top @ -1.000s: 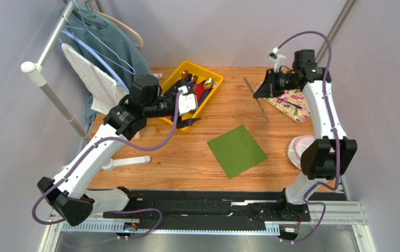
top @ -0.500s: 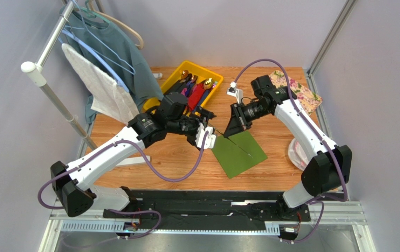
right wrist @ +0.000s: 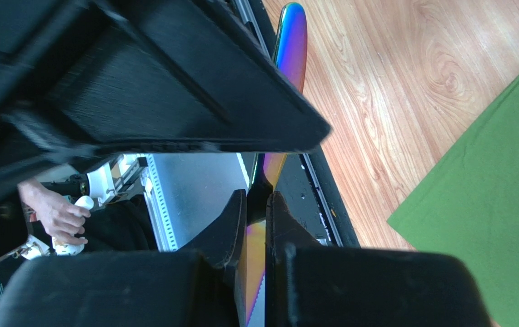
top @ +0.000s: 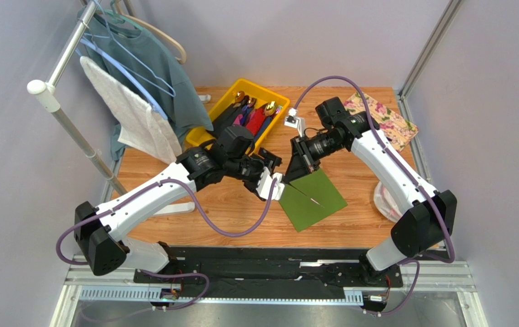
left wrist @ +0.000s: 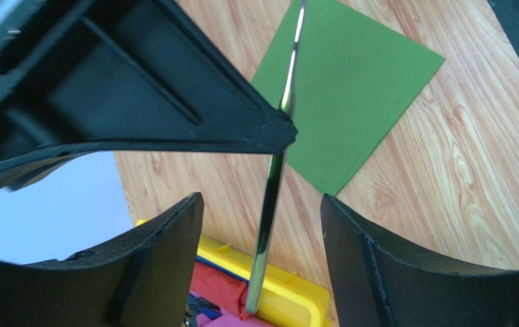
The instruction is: Place the utensils on the paper napkin and roll it up
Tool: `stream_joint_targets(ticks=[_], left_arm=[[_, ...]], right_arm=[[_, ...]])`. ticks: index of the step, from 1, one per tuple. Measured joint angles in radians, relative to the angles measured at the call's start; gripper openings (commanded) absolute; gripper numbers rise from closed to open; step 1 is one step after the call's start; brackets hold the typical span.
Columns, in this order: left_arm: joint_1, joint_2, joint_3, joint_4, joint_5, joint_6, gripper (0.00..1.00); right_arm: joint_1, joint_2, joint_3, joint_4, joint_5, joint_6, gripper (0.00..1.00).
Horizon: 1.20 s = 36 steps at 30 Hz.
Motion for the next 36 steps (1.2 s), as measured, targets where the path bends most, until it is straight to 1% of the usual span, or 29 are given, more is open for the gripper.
stream_joint_targets(ticks=[2, 3, 4, 5, 6, 7, 8, 9, 10, 11, 12, 13, 14, 15, 16, 17, 20, 22, 23, 24, 26, 27, 29, 32, 33, 36], left_arm=[[-0.003, 0.011, 0.000, -0.009, 0.000, 0.005, 0.59], [-0.005, 0.018, 0.000, -0.012, -0.001, 0.008, 0.50], [-0.006, 0.024, 0.000, -0.015, -0.002, 0.008, 0.43], [-0.007, 0.031, 0.000, -0.018, -0.002, 0.008, 0.35], [-0.008, 0.038, 0.000, -0.019, -0.005, 0.006, 0.10], [-0.010, 0.046, 0.000, -0.021, -0.006, 0.007, 0.01], [-0.011, 0.052, 0.000, -0.020, -0.010, 0.004, 0.00], [-0.012, 0.055, 0.000, -0.021, -0.012, -0.005, 0.00], [-0.014, 0.056, 0.001, -0.024, -0.014, -0.013, 0.00], [-0.015, 0.056, 0.001, -0.024, -0.019, -0.026, 0.00], [-0.016, 0.056, 0.001, -0.022, -0.021, -0.037, 0.00], [-0.016, 0.056, 0.001, -0.016, -0.024, -0.052, 0.00], [-0.016, 0.055, 0.001, -0.010, -0.027, -0.072, 0.00], [-0.017, 0.053, 0.001, -0.012, -0.032, -0.096, 0.00], [-0.018, 0.052, 0.000, -0.014, -0.036, -0.122, 0.00], [-0.020, 0.051, 0.000, -0.013, -0.039, -0.150, 0.00], [-0.023, 0.039, 0.000, 0.003, -0.051, -0.286, 0.00], [-0.022, 0.025, 0.001, 0.033, -0.066, -0.413, 0.00], [-0.020, 0.020, 0.005, 0.050, -0.076, -0.499, 0.00], [-0.015, 0.019, 0.012, 0.065, -0.089, -0.567, 0.00], [-0.006, 0.019, 0.032, 0.108, -0.134, -0.742, 0.00], [0.000, 0.019, 0.041, 0.124, -0.151, -0.807, 0.00], [0.025, 0.019, 0.066, 0.177, -0.197, -0.998, 0.00], [0.053, 0.019, 0.082, 0.233, -0.276, -1.191, 0.00], [0.061, 0.019, 0.088, 0.245, -0.319, -1.263, 0.00], [0.070, 0.024, 0.097, 0.264, -0.431, -1.434, 0.00]], right_arm=[[0.007, 0.000, 0.011, -0.003, -0.002, 0.003, 0.00], [0.011, 0.000, 0.017, -0.006, -0.003, 0.004, 0.00], [0.014, 0.000, 0.022, -0.008, -0.004, 0.005, 0.00], [0.018, 0.000, 0.027, -0.008, -0.005, 0.006, 0.00], [0.021, 0.000, 0.032, -0.009, -0.005, 0.007, 0.00], [0.024, 0.000, 0.035, -0.009, -0.005, 0.007, 0.00], [0.026, 0.000, 0.037, -0.011, -0.005, 0.009, 0.00], [0.026, 0.000, 0.038, -0.011, -0.005, 0.009, 0.03], [0.029, 0.000, 0.040, -0.014, 0.007, 0.010, 0.11], [0.029, 0.000, 0.042, -0.015, 0.012, 0.010, 0.22], [0.029, 0.000, 0.050, -0.022, 0.021, 0.010, 0.31], [0.029, 0.000, 0.060, -0.028, 0.032, 0.011, 0.44], [0.023, 0.002, 0.075, -0.033, 0.041, 0.010, 0.66], [0.012, 0.003, 0.100, -0.033, 0.039, 0.011, 0.73], [-0.008, 0.004, 0.125, -0.031, 0.039, 0.024, 0.78], [-0.040, 0.004, 0.152, -0.019, 0.036, 0.032, 0.80], [-0.201, 0.003, 0.229, 0.074, 0.022, 0.094, 0.80], [-0.296, 0.002, 0.251, 0.152, 0.047, 0.141, 0.80], [-0.340, -0.003, 0.254, 0.195, 0.088, 0.161, 0.78], [-0.357, -0.009, 0.254, 0.216, 0.117, 0.173, 0.78], [-0.360, -0.030, 0.252, 0.257, 0.183, 0.196, 0.78], [-0.354, -0.049, 0.241, 0.282, 0.217, 0.208, 0.78], [-0.341, -0.097, 0.216, 0.319, 0.267, 0.233, 0.79], [-0.335, -0.175, 0.154, 0.378, 0.309, 0.282, 0.78], [-0.335, -0.215, 0.109, 0.414, 0.336, 0.323, 0.78], [-0.335, -0.286, 0.030, 0.448, 0.398, 0.434, 0.73]])
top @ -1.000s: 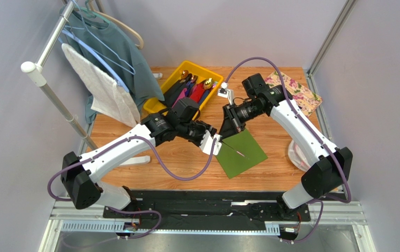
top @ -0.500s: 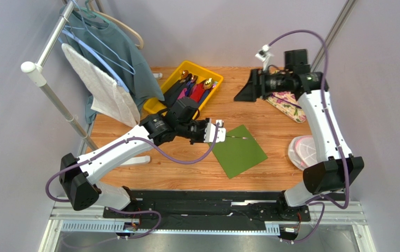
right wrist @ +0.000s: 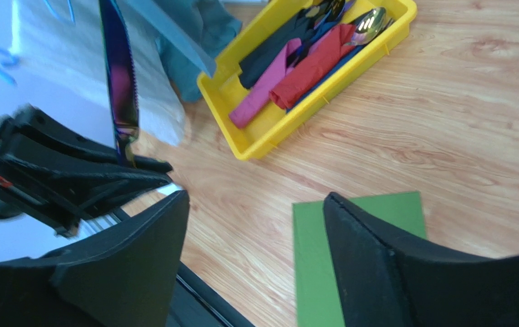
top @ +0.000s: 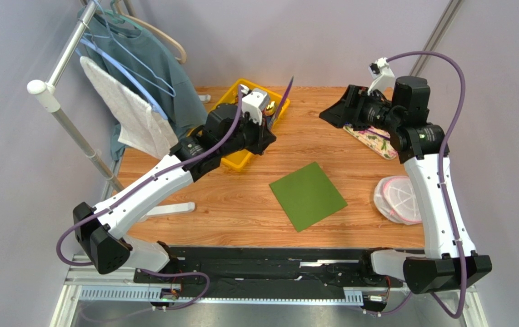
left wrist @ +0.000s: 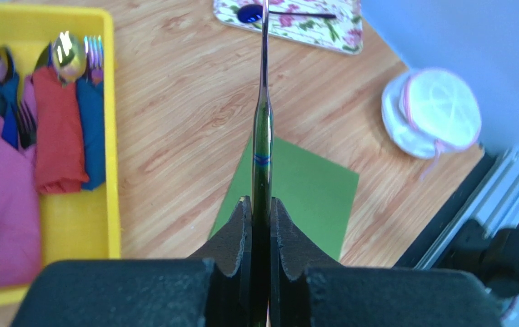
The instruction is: Place the utensils on the paper napkin and roll it up
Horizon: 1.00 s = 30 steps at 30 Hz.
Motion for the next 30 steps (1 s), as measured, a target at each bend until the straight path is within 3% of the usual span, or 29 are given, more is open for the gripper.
stream_joint_targets(ticks=[5, 11, 19, 30], left_arm=[[-0.001, 0.041, 0.000, 0.015, -0.100, -0.163, 0.00], [0.000, 0.092, -0.005, 0.047, -0.118, -0.291, 0.00], [0.000, 0.131, -0.006, 0.100, -0.060, -0.388, 0.00], [0.000, 0.132, -0.028, 0.122, -0.018, -0.431, 0.00]], right_arm=[[0.006, -0.001, -0.042, 0.053, 0.058, 0.177, 0.73], [0.075, 0.054, -0.048, 0.098, 0.106, 0.303, 0.73], [0.216, 0.150, -0.023, 0.108, 0.175, 0.332, 0.68], [0.290, 0.208, 0.049, 0.117, 0.218, 0.336, 0.58]])
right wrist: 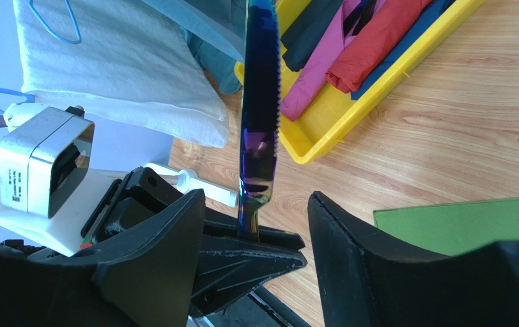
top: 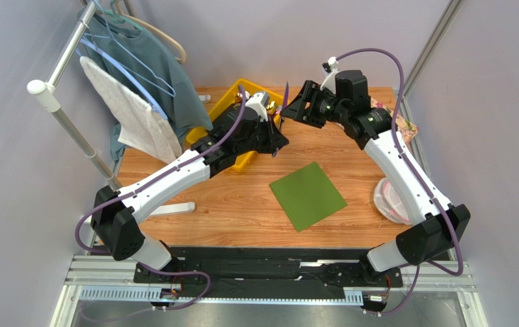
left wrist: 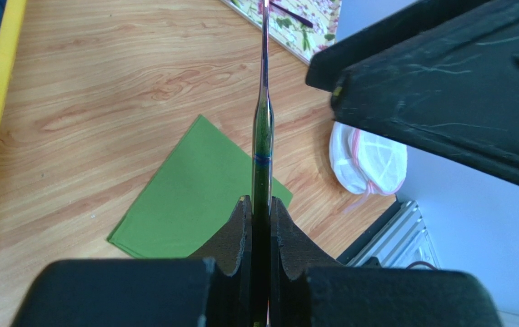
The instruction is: Place the utensils on the paper napkin and roll it up
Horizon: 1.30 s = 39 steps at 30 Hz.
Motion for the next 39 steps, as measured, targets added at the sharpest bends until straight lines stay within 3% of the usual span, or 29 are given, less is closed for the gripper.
stream_joint_targets(ticks=[9, 16, 26, 30, 31, 32, 33, 35, 36, 37, 39], left_arm=[[0.000, 0.000, -0.007, 0.006, 0.010, -0.006, 0.00], [0.000, 0.000, -0.007, 0.006, 0.016, -0.016, 0.00], [0.001, 0.001, -0.011, 0.006, 0.021, -0.029, 0.00], [0.001, 0.003, -0.011, 0.007, 0.024, -0.038, 0.00], [0.001, 0.003, -0.011, 0.008, 0.024, -0.039, 0.00], [0.001, 0.004, -0.011, 0.008, 0.024, -0.039, 0.01], [0.002, 0.004, -0.011, 0.008, 0.024, -0.039, 0.13], [0.002, 0.005, -0.011, 0.008, 0.025, -0.040, 0.27], [0.002, 0.005, -0.011, 0.008, 0.026, -0.039, 0.50], [0.003, 0.005, -0.011, 0.008, 0.029, -0.039, 0.60], [0.003, 0.005, -0.011, 0.012, 0.035, -0.032, 0.94]], right_arm=[[0.030, 0.044, 0.008, 0.006, 0.029, 0.002, 0.49], [0.031, 0.050, 0.008, 0.007, 0.035, 0.008, 0.31], [0.035, 0.063, 0.008, 0.016, 0.019, 0.030, 0.31], [0.035, 0.063, 0.008, 0.016, 0.016, 0.038, 0.11], [0.035, 0.063, 0.007, 0.016, 0.016, 0.039, 0.00], [0.035, 0.063, 0.007, 0.016, 0.015, 0.040, 0.00], [0.035, 0.063, 0.007, 0.016, 0.014, 0.039, 0.00], [0.035, 0.063, 0.005, 0.016, 0.014, 0.041, 0.00], [0.035, 0.063, 0.005, 0.016, 0.014, 0.041, 0.00], [0.035, 0.063, 0.004, 0.016, 0.014, 0.041, 0.00], [0.032, 0.063, -0.001, 0.015, 0.015, 0.037, 0.00]])
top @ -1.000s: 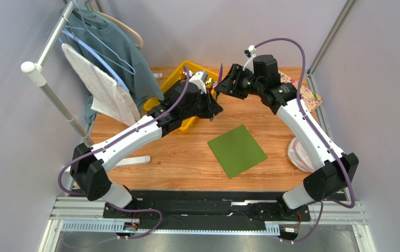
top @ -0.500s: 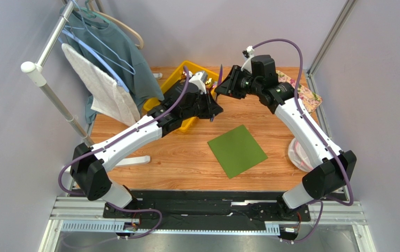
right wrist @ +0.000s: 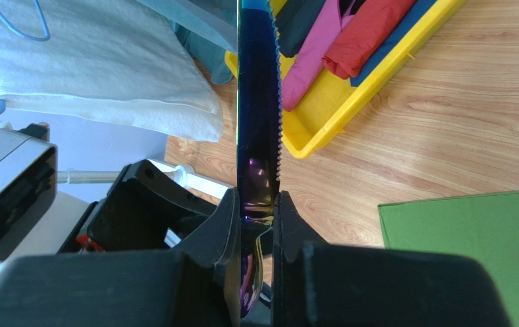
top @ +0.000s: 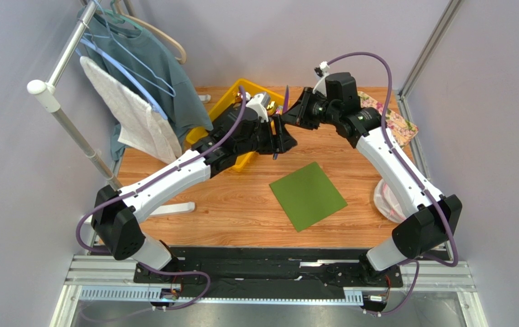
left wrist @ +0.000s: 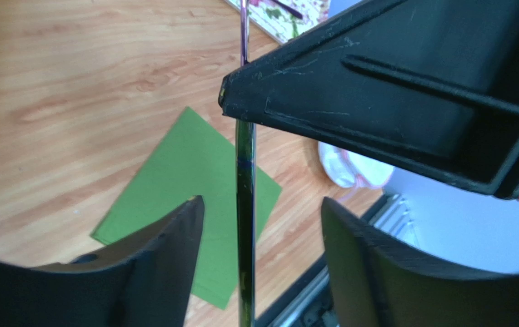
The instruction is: Place the utensils on the paper napkin and roll it up
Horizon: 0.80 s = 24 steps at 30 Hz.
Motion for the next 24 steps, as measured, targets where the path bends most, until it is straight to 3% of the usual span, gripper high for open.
stream_joint_targets(ticks=[1, 7, 15, 24], left_arm=[[0.002, 0.000, 0.000, -0.001, 0.001, 0.008, 0.99], [0.061, -0.056, -0.051, -0.048, 0.032, 0.074, 0.99], [0.123, -0.212, -0.083, -0.194, 0.048, 0.341, 0.99], [0.122, -0.266, -0.126, -0.243, 0.042, 0.465, 0.99]], right_arm=[[-0.004, 0.000, -0.002, -0.005, 0.001, -0.003, 0.00], [-0.054, -0.020, -0.046, -0.040, 0.038, -0.082, 0.00], [-0.084, -0.094, -0.325, -0.184, 0.146, -0.214, 0.00], [-0.080, 0.072, -0.396, -0.242, 0.213, -0.269, 0.00]])
